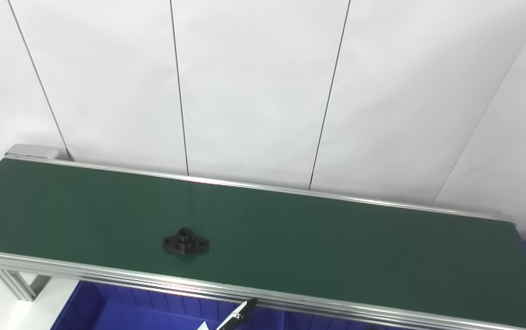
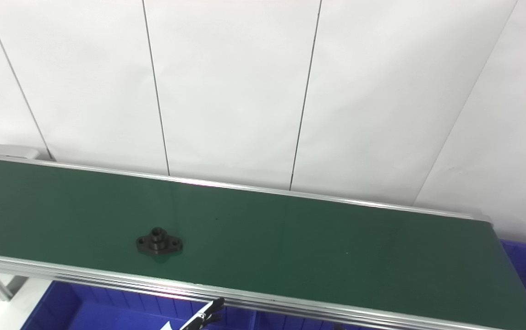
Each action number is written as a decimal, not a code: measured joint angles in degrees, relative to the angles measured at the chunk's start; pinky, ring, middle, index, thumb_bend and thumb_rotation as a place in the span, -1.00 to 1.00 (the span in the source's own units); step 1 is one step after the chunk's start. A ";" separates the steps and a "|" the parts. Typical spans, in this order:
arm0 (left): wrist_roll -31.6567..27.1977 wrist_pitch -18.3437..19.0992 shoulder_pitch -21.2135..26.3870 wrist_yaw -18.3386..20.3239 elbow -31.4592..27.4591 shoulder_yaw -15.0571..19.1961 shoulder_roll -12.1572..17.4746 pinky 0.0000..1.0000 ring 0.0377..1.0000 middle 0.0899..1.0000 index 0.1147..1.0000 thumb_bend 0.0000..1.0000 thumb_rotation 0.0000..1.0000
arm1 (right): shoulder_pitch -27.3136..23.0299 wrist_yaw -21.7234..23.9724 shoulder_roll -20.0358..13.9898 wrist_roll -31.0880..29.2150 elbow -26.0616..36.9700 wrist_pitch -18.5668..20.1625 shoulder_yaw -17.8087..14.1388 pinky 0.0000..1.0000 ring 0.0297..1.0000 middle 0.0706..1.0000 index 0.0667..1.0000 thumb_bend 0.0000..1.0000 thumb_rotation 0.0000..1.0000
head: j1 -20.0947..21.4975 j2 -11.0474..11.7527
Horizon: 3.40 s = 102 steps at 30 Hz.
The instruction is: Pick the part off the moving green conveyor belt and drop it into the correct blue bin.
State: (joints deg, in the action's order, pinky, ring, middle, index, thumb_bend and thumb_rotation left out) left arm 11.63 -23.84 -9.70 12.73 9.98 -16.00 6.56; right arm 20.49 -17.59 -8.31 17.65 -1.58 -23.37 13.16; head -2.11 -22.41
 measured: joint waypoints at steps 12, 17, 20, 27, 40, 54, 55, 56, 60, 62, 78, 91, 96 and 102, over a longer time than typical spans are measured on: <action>1.24 -0.32 1.86 -1.50 2.96 -0.93 -0.40 0.52 0.83 0.94 0.91 0.88 -0.21 | -7.17 5.05 0.01 3.43 14.04 2.81 -2.58 0.51 0.64 0.71 0.76 0.67 -0.02 | 1.32 0.53; 1.22 -0.35 2.48 -1.79 3.26 -1.02 -0.55 0.49 0.81 0.92 0.90 0.89 -0.20 | -12.91 8.65 1.02 4.46 15.38 8.53 -4.06 0.43 0.58 0.67 0.73 0.67 -0.02 | 2.98 -0.17; 1.08 -0.42 2.83 -1.85 4.32 -1.10 -0.40 0.54 0.83 0.93 0.92 0.88 -0.20 | -15.38 10.95 1.95 5.94 16.80 13.06 -4.38 0.47 0.61 0.66 0.73 0.66 -0.04 | 5.19 -1.14; -2.26 -0.48 3.84 -0.88 4.71 -0.89 0.67 0.80 0.99 1.00 1.00 0.89 -0.23 | -20.67 15.43 5.18 8.66 18.56 22.33 -3.66 0.52 0.62 0.67 0.69 0.65 -0.25 | 15.19 -4.21; -6.88 0.52 3.96 2.37 2.50 0.48 2.13 1.00 1.00 1.00 1.00 0.81 -0.09 | -29.04 19.77 7.32 15.71 17.59 33.90 -1.80 0.45 0.58 0.65 0.72 0.64 -0.24 | 19.33 -11.41; -7.49 1.78 3.41 3.46 0.36 0.86 2.24 1.00 1.00 1.00 1.00 0.76 -0.04 | -41.32 24.15 4.25 19.52 5.04 38.70 1.09 0.30 0.53 0.65 0.68 0.72 -0.20 | 18.99 -14.23; -7.58 2.07 3.22 3.49 0.11 0.93 2.24 0.99 1.00 1.00 1.00 0.77 -0.03 | -41.80 24.17 4.11 19.77 3.94 38.74 1.34 0.28 0.51 0.64 0.68 0.73 -0.21 | 18.90 -14.67; -7.59 2.27 3.01 3.52 -0.28 0.95 2.27 0.99 1.00 1.00 1.00 0.77 -0.03 | -42.25 24.31 4.00 19.88 2.99 38.90 1.52 0.27 0.51 0.64 0.67 0.73 -0.21 | 18.90 -14.85; -7.63 2.55 2.48 3.94 -1.52 1.10 2.33 0.98 1.00 1.00 1.00 0.77 -0.02 | -43.94 24.97 3.69 20.01 -0.33 39.82 2.36 0.32 0.56 0.66 0.66 0.73 -0.22 | 19.16 -15.73; -7.63 2.89 2.35 4.09 -2.01 1.15 2.41 0.96 1.00 1.00 1.00 0.77 -0.01 | -45.62 25.94 3.55 20.12 -2.75 40.39 3.09 0.35 0.57 0.66 0.65 0.72 -0.22 | 19.25 -16.08; -10.04 4.36 -1.18 5.31 -7.19 1.24 3.09 0.90 0.98 1.00 1.00 0.78 -0.04 | -49.94 28.32 2.86 20.56 -9.74 40.75 7.56 0.37 0.55 0.60 0.58 0.72 -0.30 | 18.63 -18.89; -7.34 4.36 -1.52 4.49 -8.67 1.24 2.15 0.84 0.96 1.00 0.95 0.77 0.01 | -50.15 31.12 1.26 22.25 -14.46 40.81 11.99 0.36 0.56 0.61 0.58 0.70 -0.47 | 18.19 -19.34; -7.32 4.35 -1.53 4.40 -8.69 1.20 2.06 0.87 0.96 0.99 0.94 0.76 0.01 | -50.01 31.06 0.23 22.40 -16.91 40.77 12.67 0.36 0.54 0.59 0.56 0.65 -0.64 | 18.19 -19.42; -7.32 4.36 -1.59 4.01 -8.73 1.13 1.91 0.90 0.98 0.98 0.95 0.78 0.01 | -49.60 30.35 -1.65 23.52 -18.73 40.77 13.22 0.32 0.47 0.55 0.55 0.47 -0.89 | 18.19 -19.51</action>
State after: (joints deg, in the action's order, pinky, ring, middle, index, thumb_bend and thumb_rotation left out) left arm 4.31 -19.48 -11.29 16.74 1.25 -14.87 8.47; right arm -29.11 12.76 -9.96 41.17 -20.31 17.40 26.37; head 16.08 -41.92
